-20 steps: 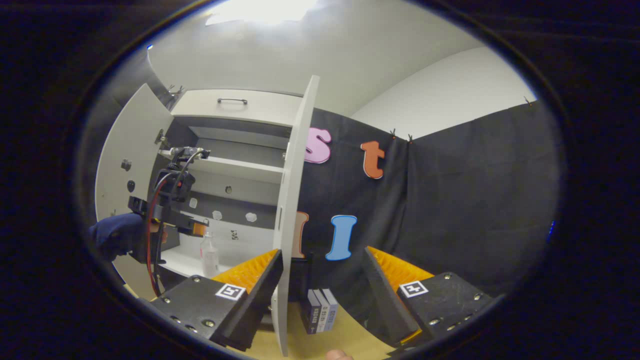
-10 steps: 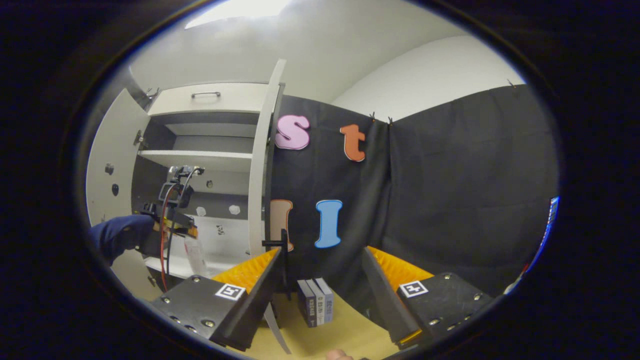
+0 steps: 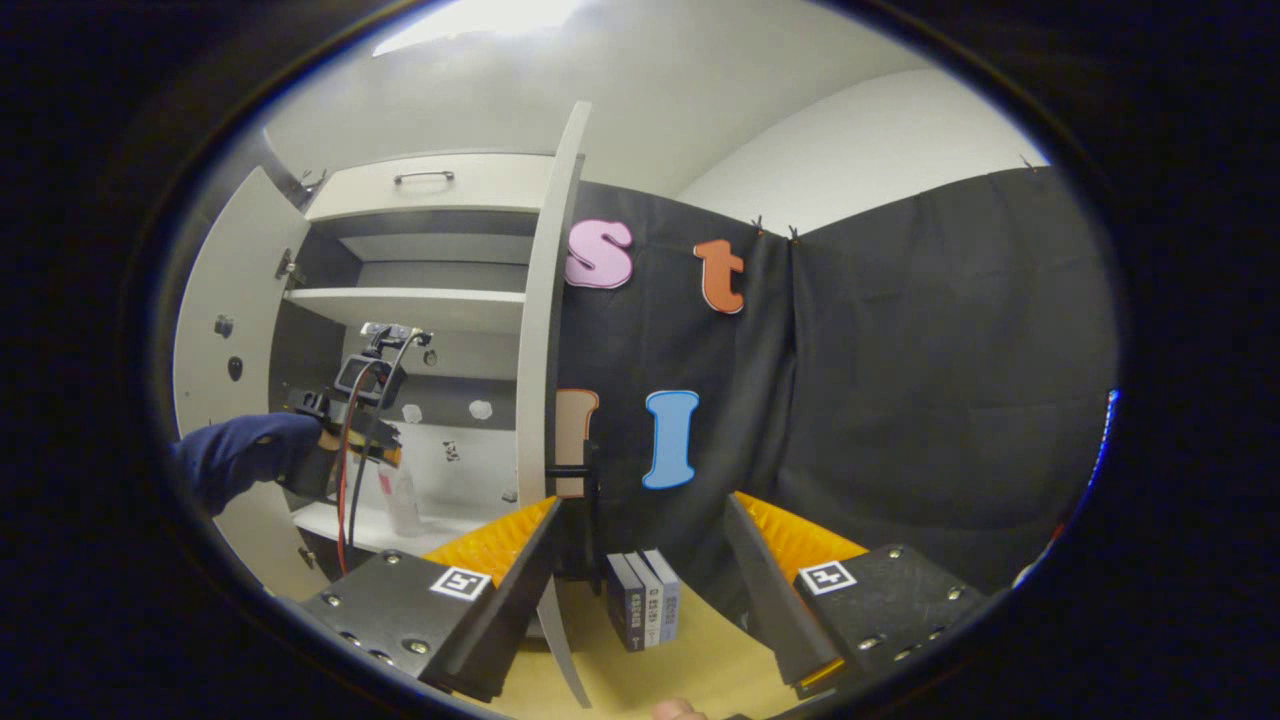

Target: Grasp the bottle in the cabinet with the left hand and place it on the coaster, then close the right door with the right hand and the left door with the left hand.

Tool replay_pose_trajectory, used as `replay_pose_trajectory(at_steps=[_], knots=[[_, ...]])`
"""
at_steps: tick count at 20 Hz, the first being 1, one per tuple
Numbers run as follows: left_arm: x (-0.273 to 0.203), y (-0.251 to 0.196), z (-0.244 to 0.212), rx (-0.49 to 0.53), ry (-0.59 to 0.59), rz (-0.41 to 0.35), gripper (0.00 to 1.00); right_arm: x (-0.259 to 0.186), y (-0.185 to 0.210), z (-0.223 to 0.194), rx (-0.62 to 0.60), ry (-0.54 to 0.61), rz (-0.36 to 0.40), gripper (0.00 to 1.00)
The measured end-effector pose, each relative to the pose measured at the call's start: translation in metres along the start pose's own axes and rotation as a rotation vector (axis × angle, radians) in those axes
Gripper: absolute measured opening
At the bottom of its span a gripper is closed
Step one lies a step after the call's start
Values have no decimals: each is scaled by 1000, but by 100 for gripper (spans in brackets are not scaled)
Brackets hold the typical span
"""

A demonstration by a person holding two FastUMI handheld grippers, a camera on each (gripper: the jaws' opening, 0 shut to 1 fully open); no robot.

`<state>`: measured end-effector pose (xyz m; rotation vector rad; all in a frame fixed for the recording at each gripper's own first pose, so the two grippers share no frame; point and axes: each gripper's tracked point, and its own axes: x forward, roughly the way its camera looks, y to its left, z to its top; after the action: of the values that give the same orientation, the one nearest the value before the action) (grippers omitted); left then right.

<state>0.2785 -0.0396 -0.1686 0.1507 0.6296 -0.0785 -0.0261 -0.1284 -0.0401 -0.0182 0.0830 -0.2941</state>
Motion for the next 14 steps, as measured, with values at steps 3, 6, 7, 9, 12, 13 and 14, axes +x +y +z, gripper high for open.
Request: replay_pose_trajectory(at_steps=[3,6,7,9,12,13,14], knots=[[7,5,2,-15,-12,12,78,0,-1,-5,-8,14,-1,96],[18,12,12,16,-25,41,78,2,-1,-13,-2,35,-1,96],[22,13,17,26,-29,49,78,2,-1,-15,-4,41,-3,96],[30,16,23,54,-34,65,78,2,1,-18,-8,51,-4,96],[39,8,21,60,-29,44,76,0,0,-25,-11,64,-7,96],[37,6,20,51,-27,43,70,0,1,-27,-10,70,-8,96],[41,6,23,48,-39,39,63,-1,1,-29,-8,74,-7,96]])
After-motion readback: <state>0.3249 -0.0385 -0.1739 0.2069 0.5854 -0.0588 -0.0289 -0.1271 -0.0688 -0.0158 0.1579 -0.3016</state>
